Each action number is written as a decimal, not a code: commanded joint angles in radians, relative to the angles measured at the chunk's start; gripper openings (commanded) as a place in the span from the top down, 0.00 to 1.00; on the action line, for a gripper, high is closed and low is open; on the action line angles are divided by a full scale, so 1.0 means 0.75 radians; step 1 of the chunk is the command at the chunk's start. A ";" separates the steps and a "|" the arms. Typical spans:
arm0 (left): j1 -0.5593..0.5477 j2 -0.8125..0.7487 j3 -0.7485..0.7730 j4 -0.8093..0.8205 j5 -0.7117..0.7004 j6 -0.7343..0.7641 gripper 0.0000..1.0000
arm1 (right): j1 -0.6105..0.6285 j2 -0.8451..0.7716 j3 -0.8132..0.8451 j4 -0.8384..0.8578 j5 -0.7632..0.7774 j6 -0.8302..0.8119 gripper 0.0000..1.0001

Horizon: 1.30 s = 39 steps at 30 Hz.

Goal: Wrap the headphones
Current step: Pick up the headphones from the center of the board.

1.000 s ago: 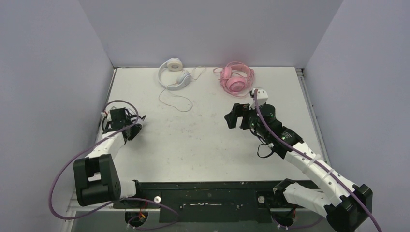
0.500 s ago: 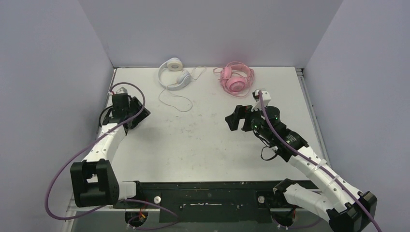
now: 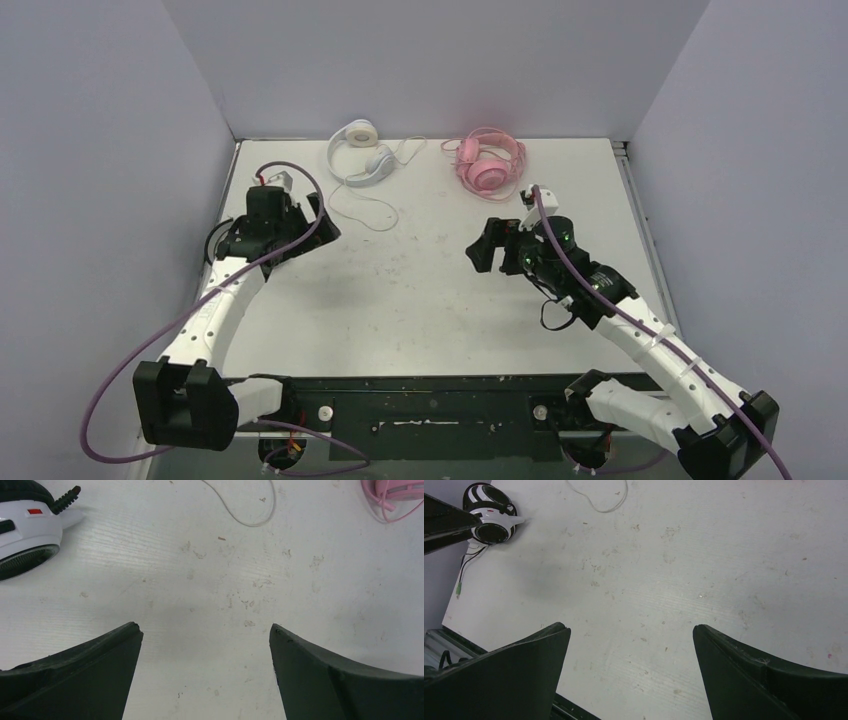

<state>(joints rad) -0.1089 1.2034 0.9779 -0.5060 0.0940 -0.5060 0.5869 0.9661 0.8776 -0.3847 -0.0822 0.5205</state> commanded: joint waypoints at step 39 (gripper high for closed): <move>-0.111 0.008 0.087 -0.058 -0.193 0.211 0.03 | -0.003 -0.197 0.078 -0.358 0.400 0.334 0.00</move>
<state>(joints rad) -0.1707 1.2488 1.0603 -0.5724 0.0319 -0.4000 0.5865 0.8085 0.9333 -0.7166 0.1833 0.7536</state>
